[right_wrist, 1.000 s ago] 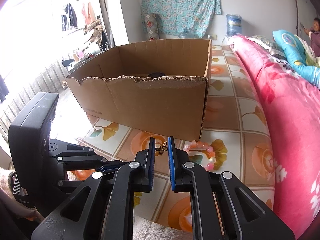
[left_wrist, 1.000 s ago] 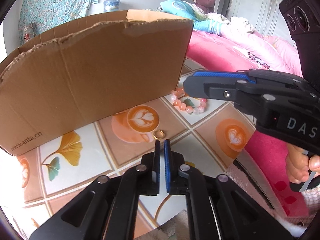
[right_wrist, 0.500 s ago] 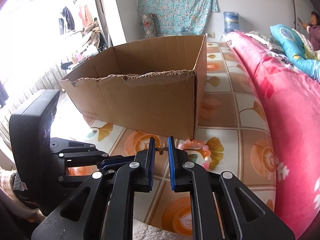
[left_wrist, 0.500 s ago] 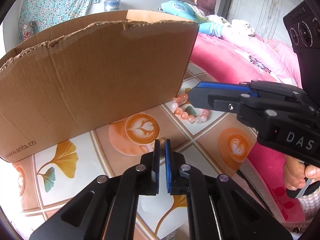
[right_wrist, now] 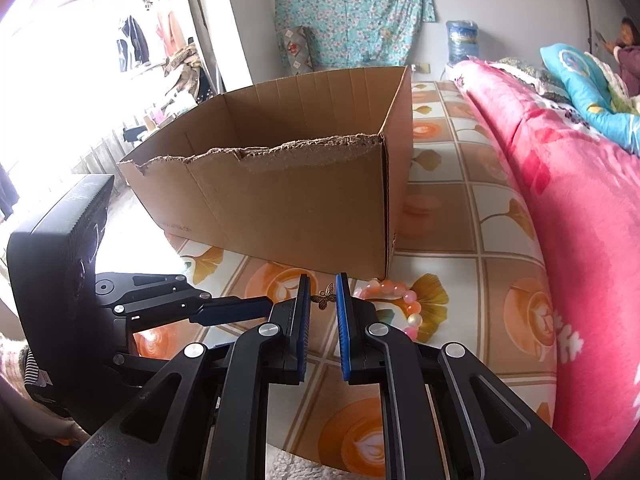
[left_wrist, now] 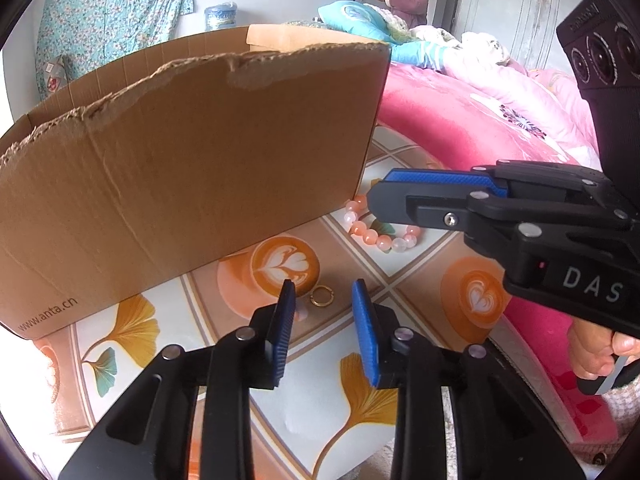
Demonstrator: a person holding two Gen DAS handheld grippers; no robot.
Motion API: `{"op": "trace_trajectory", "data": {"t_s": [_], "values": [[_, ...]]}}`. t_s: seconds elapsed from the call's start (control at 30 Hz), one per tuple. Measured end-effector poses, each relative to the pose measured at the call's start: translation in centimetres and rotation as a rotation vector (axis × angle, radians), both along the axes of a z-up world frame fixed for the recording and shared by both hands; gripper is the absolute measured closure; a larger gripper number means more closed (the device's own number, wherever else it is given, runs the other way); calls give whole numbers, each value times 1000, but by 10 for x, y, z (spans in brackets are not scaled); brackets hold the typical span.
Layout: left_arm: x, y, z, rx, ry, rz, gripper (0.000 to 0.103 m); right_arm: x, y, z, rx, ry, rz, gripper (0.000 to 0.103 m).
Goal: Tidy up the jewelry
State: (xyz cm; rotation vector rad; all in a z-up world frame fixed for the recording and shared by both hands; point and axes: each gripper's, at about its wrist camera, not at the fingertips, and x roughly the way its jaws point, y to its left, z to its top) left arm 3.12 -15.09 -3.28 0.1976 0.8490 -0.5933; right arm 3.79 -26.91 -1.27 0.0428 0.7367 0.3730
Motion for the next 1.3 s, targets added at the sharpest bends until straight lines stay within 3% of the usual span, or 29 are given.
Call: {"op": "trace_trajectory", "data": {"t_s": [0.17, 0.37, 0.57, 0.63, 0.87, 1.13, 1.3], "values": [[-3, -10, -2, 90, -66, -8, 84, 1, 1, 0, 0, 1, 1, 92], [-1, -18, -1, 129, -71, -36, 92, 2, 2, 1, 0, -6, 1, 92], [1, -12, -1, 103, -59, -39, 94, -3, 4, 4, -7, -16, -8, 92], [-1, -13, -1, 99, -64, -38, 103, -6, 5, 7, -11, -21, -11, 92], [-5, -2, -1, 71, -52, -42, 103, -16, 10, 14, -26, -37, -19, 92], [-15, 15, -3, 103, -81, -12, 103, -20, 15, 19, -30, -48, -18, 92], [-13, 26, 8, 4, -57, -11, 100, -18, 17, 15, -24, -43, -10, 92]]}}
